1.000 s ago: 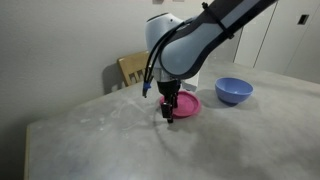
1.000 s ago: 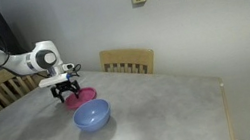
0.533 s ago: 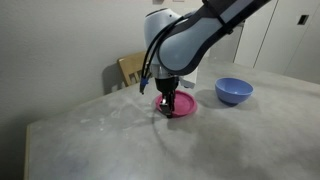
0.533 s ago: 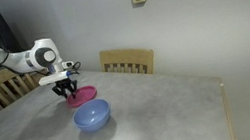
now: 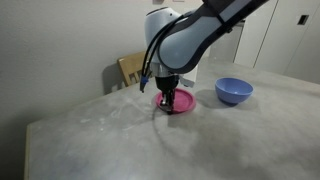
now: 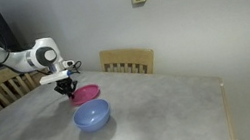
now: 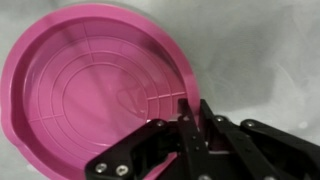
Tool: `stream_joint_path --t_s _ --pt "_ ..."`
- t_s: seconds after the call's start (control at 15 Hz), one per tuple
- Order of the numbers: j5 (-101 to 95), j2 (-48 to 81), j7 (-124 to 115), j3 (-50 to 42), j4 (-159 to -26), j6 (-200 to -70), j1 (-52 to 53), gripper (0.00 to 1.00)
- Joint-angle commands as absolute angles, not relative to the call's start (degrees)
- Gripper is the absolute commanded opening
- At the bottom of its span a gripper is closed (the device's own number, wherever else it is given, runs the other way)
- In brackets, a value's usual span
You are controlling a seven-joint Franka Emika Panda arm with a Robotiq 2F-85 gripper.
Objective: Take the plate and put it on the bowl
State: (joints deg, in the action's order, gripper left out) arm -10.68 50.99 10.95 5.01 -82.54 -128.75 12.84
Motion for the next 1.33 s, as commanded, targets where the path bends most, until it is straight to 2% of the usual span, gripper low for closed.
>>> stream_joint_path --t_s 0.0,0.73,1.27 --pt "-12.65 49.00 7.11 3.37 -83.46 -127.26 14.52 0.03" --pt "-20.50 42.99 -4.40 -0.63 -78.26 -111.25 19.40 0.03" --pt "-16.04 35.92 -12.93 -0.89 -88.90 -114.79 13.28 0.03"
